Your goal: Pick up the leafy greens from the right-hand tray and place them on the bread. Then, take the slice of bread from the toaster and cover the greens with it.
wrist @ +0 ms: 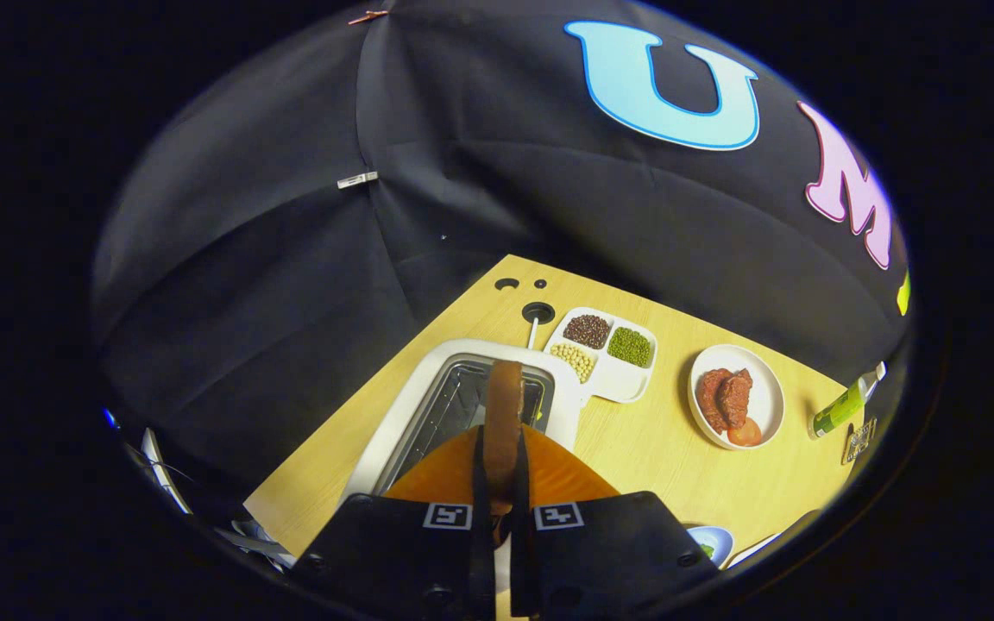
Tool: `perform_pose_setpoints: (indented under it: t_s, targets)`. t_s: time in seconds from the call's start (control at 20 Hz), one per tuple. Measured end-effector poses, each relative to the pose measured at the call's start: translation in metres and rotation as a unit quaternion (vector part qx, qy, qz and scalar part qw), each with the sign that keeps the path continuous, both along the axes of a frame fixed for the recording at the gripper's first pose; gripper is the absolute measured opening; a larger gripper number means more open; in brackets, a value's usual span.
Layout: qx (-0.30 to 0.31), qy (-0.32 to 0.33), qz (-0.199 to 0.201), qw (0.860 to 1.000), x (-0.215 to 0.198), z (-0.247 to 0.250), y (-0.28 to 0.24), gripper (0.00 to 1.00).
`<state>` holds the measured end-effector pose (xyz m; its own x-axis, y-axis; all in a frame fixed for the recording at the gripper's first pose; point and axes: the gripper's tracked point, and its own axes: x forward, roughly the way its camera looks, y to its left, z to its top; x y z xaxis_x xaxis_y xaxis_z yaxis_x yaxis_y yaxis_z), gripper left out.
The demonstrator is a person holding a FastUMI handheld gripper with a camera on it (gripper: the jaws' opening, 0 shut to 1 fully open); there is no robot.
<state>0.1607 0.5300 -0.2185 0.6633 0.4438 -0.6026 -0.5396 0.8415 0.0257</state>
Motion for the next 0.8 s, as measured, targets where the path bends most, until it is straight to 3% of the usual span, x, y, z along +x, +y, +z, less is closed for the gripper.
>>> perform_pose_setpoints:
  t_s: [0.45, 0.8]
  targets:
    - [0.062, -0.039, 0.008, 0.997, -0.017, 0.074, -0.021, 0.11]
    - [0.106, -0.069, -0.012, 0.992, -0.029, 0.133, -0.091, 0.11]
